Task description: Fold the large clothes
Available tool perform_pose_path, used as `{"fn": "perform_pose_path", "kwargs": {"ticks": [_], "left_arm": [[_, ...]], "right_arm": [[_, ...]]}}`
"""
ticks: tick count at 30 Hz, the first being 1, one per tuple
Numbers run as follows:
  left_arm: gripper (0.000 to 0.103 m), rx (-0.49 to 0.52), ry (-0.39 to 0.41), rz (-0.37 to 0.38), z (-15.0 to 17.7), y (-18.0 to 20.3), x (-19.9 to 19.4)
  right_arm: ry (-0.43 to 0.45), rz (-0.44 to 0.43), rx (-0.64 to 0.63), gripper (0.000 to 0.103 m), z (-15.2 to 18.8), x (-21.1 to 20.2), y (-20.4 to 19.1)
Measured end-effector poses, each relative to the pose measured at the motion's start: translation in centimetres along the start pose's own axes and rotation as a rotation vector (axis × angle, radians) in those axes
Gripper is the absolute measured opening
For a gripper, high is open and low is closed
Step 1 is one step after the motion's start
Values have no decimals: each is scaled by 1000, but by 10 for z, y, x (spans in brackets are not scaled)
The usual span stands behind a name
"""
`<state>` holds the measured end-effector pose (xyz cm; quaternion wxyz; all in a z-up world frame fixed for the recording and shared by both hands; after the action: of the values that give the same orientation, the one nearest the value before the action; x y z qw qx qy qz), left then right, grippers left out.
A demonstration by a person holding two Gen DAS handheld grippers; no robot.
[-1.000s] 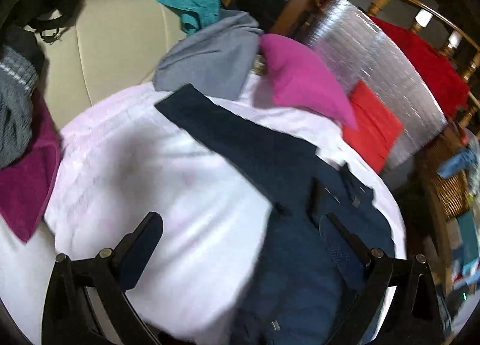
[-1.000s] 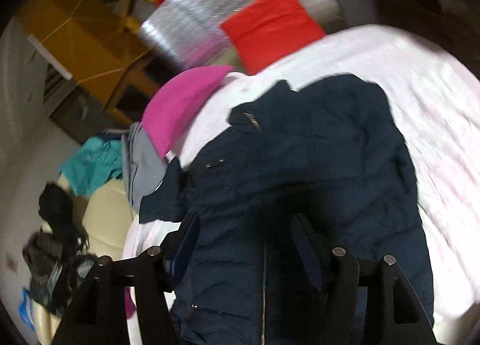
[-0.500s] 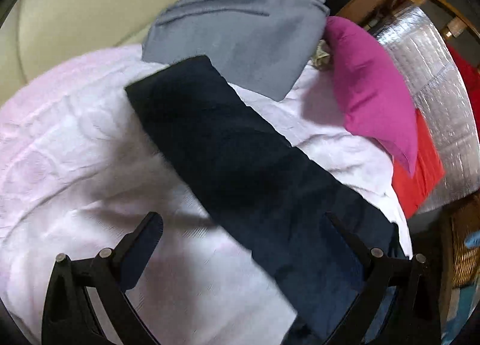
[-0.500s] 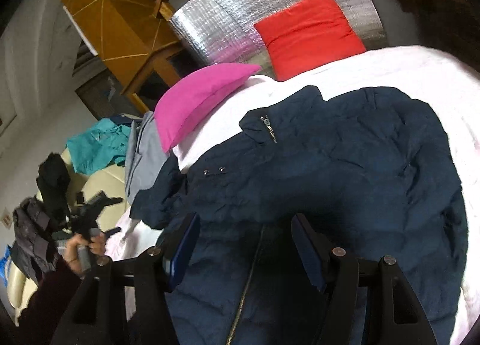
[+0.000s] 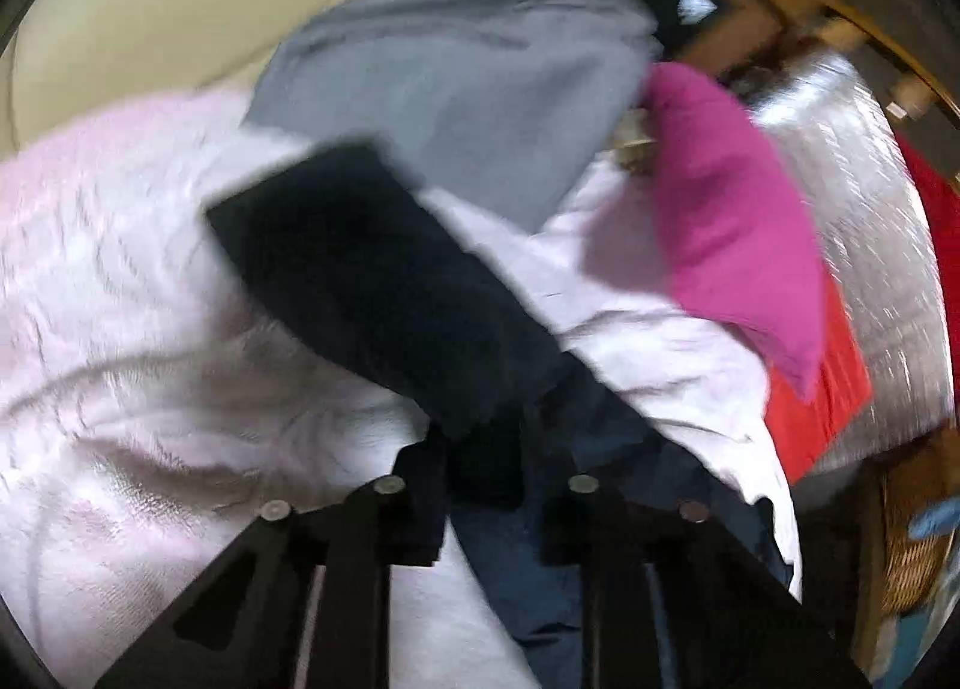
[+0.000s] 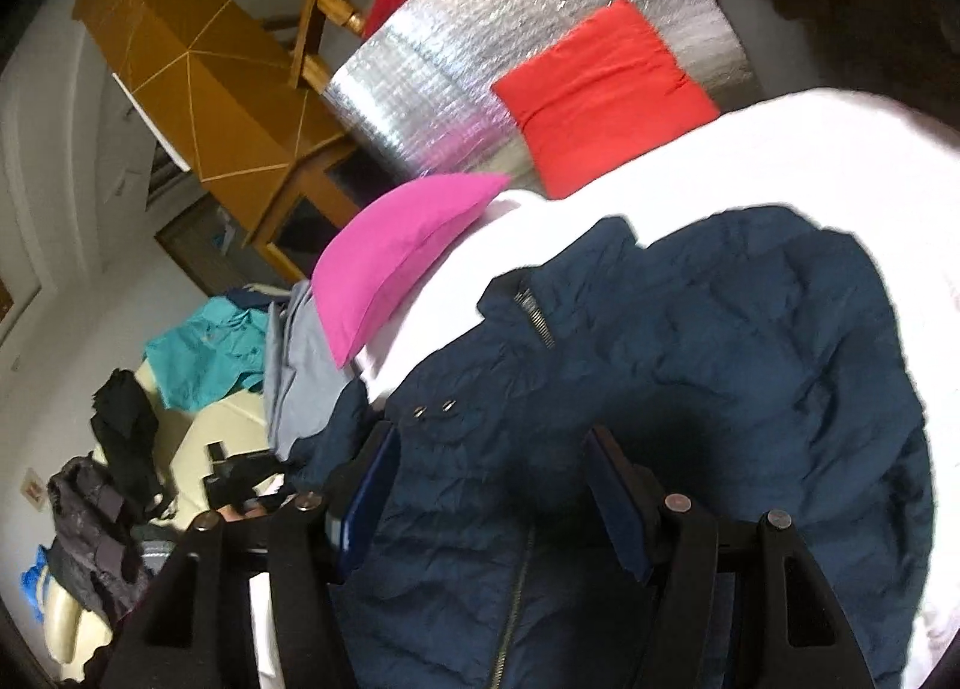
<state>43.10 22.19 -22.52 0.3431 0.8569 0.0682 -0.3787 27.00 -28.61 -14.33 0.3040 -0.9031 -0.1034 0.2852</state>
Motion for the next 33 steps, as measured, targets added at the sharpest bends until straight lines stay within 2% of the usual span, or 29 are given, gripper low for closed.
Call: {"fn": "perform_pose_path", "kwargs": {"ticks": [4,7,10,11,16,20,21,22,24,25,26,28,31,33], "left_arm": [[14,170,45,42,10,63,-32],[12,309,83,108,32,119,-62],[12,476,110,168,75,177,-90],[11,536,104,197,99,200,-96],[11,664,-1,285,194,254,-87],[15,686,-134,277,257,251,-56],[21,690,-179,259,272,243,-47],[42,682,-224,247,278,234,-40],[63,643,-302,251,291,216,-39],[65,607,-326,282,293,209,-44],[67,568,-331,317,290,202,-51],[82,512,-303,352,276,192,-63],[87,396,-242,412,240,182,-80],[90,322,-260,428,225,180,-78]], "right_arm": [[42,-1,82,67,-14,-12,17],[68,-7,154,67,-24,-22,31],[86,6,201,67,-30,-31,44],[89,7,212,67,-32,-33,47],[120,-2,285,67,-39,-49,65],[132,-7,313,67,-44,-59,75],[128,-7,323,67,-45,-60,78],[121,-12,336,67,-44,-61,81],[101,-16,352,67,-42,-58,83],[87,-17,356,67,-41,-56,83],[75,-15,358,68,-39,-53,83],[56,0,349,68,-35,-48,81],[29,7,323,68,-30,-39,73],[15,25,293,68,-25,-32,67]]}}
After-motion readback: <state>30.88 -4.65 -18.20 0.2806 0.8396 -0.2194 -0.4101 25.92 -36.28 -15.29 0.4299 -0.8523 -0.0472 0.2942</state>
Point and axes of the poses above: each gripper's, at about its wrist camera, not at the fingertips, and x roughly the way its jaws point, y to its right, z to its underside, the point moved 10 cm from there along x, roughly the way its jaws point, and after that the axes turned 2 degrees about x, right-handed, at the moved point
